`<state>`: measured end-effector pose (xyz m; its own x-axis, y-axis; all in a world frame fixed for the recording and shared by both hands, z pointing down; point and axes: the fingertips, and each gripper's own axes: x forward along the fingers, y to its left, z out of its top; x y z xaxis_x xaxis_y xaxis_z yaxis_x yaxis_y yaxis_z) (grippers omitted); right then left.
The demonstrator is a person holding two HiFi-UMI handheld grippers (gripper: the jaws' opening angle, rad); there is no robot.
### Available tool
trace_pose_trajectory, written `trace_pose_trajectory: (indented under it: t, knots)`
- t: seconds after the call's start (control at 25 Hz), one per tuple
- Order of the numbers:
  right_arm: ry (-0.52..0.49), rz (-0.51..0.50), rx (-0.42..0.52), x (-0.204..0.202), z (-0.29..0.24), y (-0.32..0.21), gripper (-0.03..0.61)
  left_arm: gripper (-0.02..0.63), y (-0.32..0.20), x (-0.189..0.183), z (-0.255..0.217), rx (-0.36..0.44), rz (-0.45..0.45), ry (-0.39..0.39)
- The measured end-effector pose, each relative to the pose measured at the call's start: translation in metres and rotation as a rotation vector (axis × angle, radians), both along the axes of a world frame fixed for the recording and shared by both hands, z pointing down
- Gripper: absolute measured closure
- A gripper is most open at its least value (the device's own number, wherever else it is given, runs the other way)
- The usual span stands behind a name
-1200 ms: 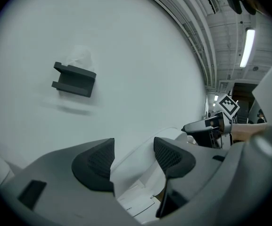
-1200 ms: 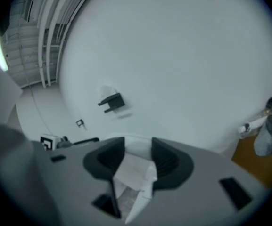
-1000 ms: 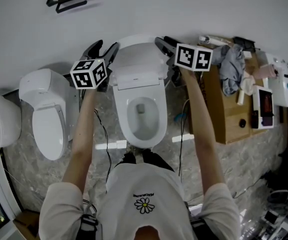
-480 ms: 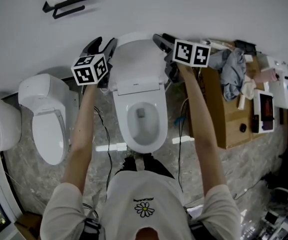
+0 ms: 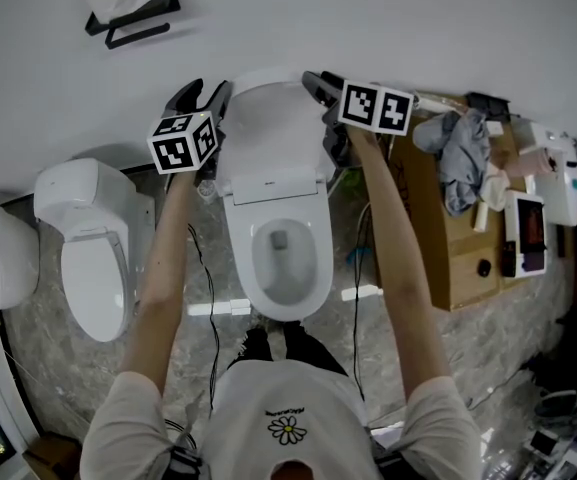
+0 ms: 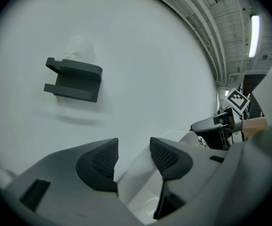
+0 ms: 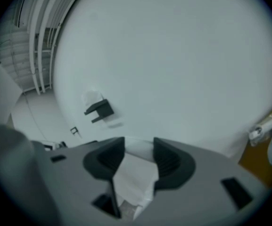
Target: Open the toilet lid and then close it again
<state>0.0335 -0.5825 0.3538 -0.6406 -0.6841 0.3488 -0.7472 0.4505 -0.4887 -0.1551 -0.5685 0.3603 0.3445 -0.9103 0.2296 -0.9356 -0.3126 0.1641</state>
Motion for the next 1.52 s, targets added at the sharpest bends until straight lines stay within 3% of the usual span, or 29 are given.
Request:
trace_pose_trajectory:
  t: [0.8,0.96,1.12,1.24,1.36,1.52]
  knots:
    - [-0.008,0.035,-0.021,-0.003,0.007,-0.027,0.365,0.383,-0.023,-0.010,0.010,-0.053,-0.077,0.068]
    - [0.070,0.002,-0.032,-0.002,0.005,-0.020,0.363,0.355,-0.017,-0.005,0.006,-0.077,-0.061,0.058]
    - [0.233,-0.013,0.064,0.001,-0.013,-0.002,0.364,0.347,-0.002,-0.004,-0.016,-0.029,-0.050,0.018]
    - [0.186,0.051,0.151,0.007,-0.037,0.030,0.368,0.348,0.027,0.001,-0.041,0.022,-0.050,0.027]
    - [0.128,0.131,0.224,0.017,-0.054,0.072,0.422,0.348,0.068,0.015,-0.057,0.058,-0.015,0.028]
    - [0.147,0.171,0.297,0.023,-0.071,0.131,0.428,0.348,0.124,0.046,-0.063,0.074,0.052,0.018]
